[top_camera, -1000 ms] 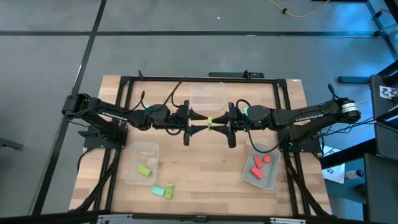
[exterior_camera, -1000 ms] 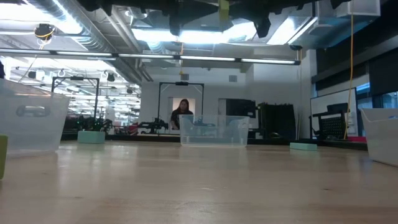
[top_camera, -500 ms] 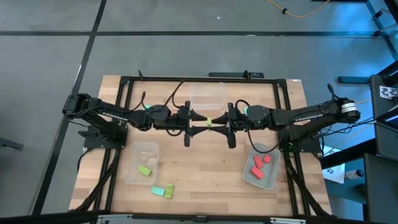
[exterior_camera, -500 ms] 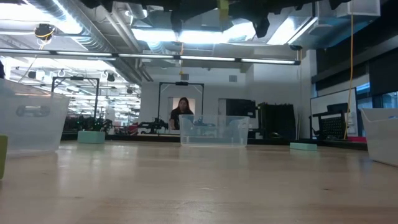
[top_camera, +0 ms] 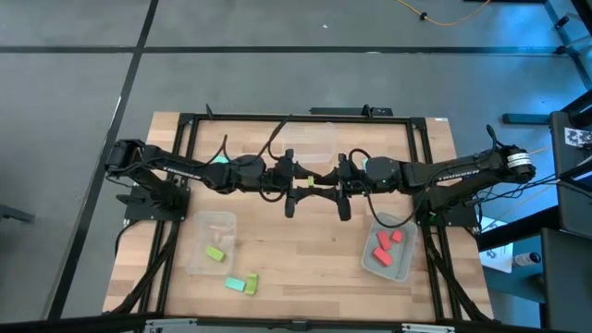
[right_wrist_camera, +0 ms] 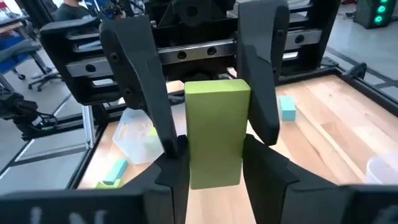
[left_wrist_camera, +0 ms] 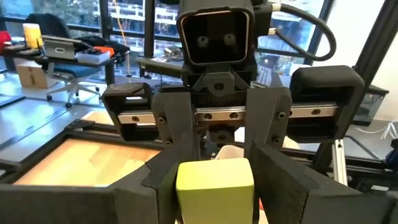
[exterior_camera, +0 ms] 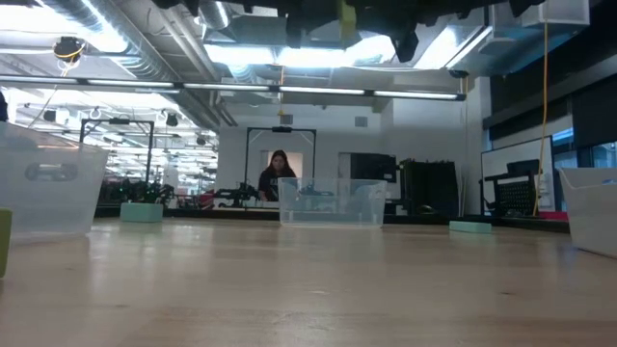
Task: Sort & place blocks by color
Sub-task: Put the top green block into the bottom transparent bin
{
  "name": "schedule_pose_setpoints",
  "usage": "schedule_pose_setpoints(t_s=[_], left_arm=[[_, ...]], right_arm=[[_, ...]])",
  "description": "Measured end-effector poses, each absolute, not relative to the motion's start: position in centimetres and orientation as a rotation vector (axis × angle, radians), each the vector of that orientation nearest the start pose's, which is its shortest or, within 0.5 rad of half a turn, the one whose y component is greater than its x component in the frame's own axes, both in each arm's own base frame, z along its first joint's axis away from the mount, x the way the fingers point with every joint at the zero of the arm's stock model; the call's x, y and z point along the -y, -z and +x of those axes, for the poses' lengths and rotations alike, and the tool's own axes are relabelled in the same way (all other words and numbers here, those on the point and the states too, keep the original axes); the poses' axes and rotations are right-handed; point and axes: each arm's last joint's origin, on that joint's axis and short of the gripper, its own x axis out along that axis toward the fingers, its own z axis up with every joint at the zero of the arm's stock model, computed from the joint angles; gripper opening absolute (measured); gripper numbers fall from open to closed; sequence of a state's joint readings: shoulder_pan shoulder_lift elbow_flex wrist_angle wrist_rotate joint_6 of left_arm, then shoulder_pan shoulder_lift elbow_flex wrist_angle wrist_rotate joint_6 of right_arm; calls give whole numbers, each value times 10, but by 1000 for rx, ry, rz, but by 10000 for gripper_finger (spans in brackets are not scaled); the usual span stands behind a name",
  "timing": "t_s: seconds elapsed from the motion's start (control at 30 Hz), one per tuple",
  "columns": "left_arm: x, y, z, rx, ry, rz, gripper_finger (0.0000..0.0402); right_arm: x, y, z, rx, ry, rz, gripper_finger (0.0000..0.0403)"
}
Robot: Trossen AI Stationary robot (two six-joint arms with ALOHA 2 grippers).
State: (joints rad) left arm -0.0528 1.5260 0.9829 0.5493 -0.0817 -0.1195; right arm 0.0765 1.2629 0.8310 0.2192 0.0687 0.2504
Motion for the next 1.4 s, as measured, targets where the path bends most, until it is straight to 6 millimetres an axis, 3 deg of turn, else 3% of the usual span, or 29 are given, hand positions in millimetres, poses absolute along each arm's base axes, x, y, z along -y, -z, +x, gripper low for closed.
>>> schedule_pose_setpoints(t_s=[0.2, 0.5, 0.7, 1.1, 1.23, 1.4], left_arm=[[16, -291, 345, -9, -27, -119, 167], [17, -290, 345, -16, -6, -132, 122], [17, -290, 345, -18, -6, -134, 122], [4, -302, 331, -52, -6, -122, 121], [0, -308, 316, -136, -14, -119, 121], [-1, -317, 289, -253, -37, -114, 121]], right_arm=[[-20, -287, 281, -214, 12, 229, 118], [-20, -287, 281, -214, 2, 207, 118], [-20, -287, 281, -215, 1, 205, 119], [-11, -287, 278, -235, 82, 291, 314], [-3, -293, 262, -288, 119, 288, 342], [9, -304, 231, -343, 221, 258, 346]])
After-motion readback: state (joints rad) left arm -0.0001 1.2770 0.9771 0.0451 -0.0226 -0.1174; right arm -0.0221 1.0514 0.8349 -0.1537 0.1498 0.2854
